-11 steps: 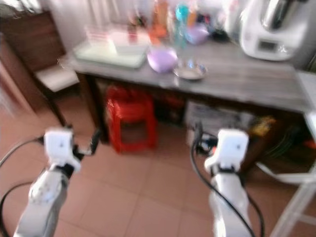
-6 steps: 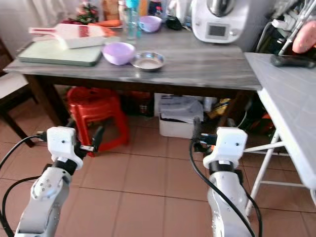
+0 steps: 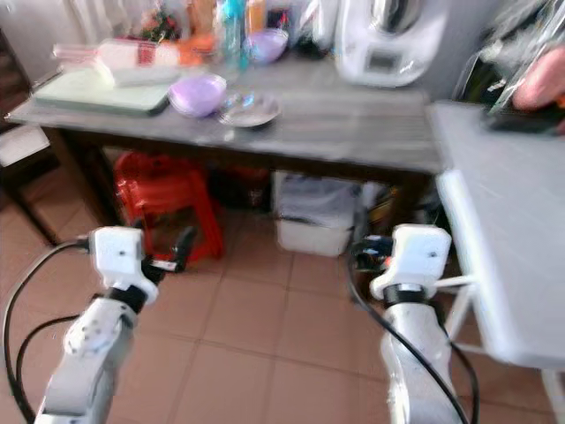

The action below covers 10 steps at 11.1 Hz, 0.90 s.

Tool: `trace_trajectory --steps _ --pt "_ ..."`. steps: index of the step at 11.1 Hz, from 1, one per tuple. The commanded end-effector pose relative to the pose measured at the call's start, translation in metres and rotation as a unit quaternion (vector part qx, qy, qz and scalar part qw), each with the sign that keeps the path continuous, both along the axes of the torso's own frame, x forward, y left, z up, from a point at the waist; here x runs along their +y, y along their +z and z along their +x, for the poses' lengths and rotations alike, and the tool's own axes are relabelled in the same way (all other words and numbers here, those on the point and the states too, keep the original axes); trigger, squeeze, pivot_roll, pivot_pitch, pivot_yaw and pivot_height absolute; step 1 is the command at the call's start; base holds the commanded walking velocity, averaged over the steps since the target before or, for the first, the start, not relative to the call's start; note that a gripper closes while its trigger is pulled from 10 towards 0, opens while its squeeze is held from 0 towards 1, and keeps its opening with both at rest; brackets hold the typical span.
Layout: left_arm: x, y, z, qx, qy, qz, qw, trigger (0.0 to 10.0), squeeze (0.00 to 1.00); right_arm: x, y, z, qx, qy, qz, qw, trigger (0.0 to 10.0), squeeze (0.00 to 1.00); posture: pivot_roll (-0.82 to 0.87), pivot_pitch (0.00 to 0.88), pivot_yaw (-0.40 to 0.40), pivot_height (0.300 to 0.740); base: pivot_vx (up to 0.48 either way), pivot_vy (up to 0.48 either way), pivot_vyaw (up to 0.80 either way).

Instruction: Setting the table

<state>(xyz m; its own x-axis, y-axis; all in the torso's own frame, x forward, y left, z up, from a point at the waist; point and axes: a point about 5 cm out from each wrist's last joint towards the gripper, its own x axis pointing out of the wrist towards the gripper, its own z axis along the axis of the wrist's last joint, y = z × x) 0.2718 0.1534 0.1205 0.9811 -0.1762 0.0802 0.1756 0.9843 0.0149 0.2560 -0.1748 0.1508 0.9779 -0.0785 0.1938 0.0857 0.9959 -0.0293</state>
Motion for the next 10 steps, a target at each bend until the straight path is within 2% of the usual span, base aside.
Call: trace_trajectory --steps 1,8,10 --pt "0.0075 -0.0017 0.0 0.007 0.008 0.007 1.0 10.0 0.0 0.0055 0.0016 0.0017 -0.005 0.009 0.008 1.0 10.0 0.0 0.07 0.042 -0.009 0.74 0.0 -0.39 0.0" --pt "0.0043 0.0022 0.0041 -0.002 -0.001 0.004 1.0 10.0 0.0 0.003 0.0048 0.0056 -0.015 0.004 0.008 1.0 10.0 0.0 0.07 0.032 -0.008 0.74 0.0 -0.379 0.0" --pt "0.0032 0.0029 0.0052 -0.003 -0.005 0.004 1.0 10.0 0.0 0.0038 0.005 0.0075 -0.016 -0.001 0.01 1.0 10.0 0.0 0.07 0.031 -0.005 0.74 0.0 -0.349 -0.66"
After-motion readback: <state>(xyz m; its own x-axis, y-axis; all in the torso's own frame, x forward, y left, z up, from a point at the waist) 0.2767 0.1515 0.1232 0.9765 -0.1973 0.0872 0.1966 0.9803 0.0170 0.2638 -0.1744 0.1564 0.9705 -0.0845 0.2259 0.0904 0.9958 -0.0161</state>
